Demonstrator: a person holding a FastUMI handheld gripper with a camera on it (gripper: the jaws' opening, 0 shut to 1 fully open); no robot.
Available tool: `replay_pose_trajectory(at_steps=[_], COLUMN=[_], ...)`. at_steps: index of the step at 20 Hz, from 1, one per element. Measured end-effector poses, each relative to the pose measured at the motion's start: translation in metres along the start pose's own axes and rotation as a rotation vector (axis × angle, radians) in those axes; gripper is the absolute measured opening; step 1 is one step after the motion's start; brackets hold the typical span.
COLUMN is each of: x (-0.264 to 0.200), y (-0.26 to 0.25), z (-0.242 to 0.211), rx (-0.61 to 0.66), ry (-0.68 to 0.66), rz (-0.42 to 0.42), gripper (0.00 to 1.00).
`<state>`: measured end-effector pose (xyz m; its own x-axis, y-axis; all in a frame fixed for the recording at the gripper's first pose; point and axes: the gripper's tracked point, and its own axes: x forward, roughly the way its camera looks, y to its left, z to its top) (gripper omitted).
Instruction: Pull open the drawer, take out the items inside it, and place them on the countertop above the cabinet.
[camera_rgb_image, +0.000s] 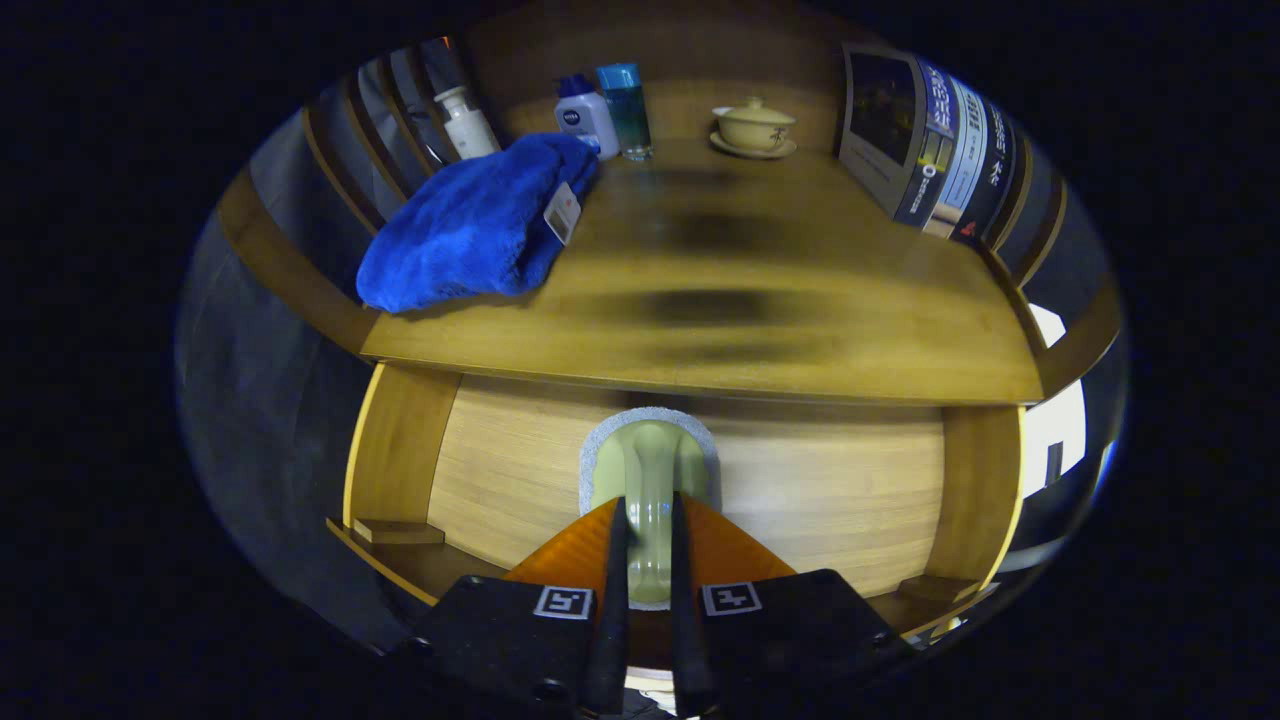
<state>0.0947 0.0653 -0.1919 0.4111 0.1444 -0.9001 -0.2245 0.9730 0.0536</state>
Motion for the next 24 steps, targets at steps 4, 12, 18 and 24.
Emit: replay_pose_trajectory(at_steps=[4,12,18,24], x=[-0.033,-0.07,-0.051,-0.019], y=[0.008,0.004,-0.013,-0.024], z=[0.011,0.083,0.124,0.166], rx=[-0.015,-0.008,0.045,0.09], ry=[-0.022,-0.121,-0.138,-0.172], rz=[0.016,-0.018,-0.053,-0.073], gripper=[0.26,0.26,0.26,0.26])
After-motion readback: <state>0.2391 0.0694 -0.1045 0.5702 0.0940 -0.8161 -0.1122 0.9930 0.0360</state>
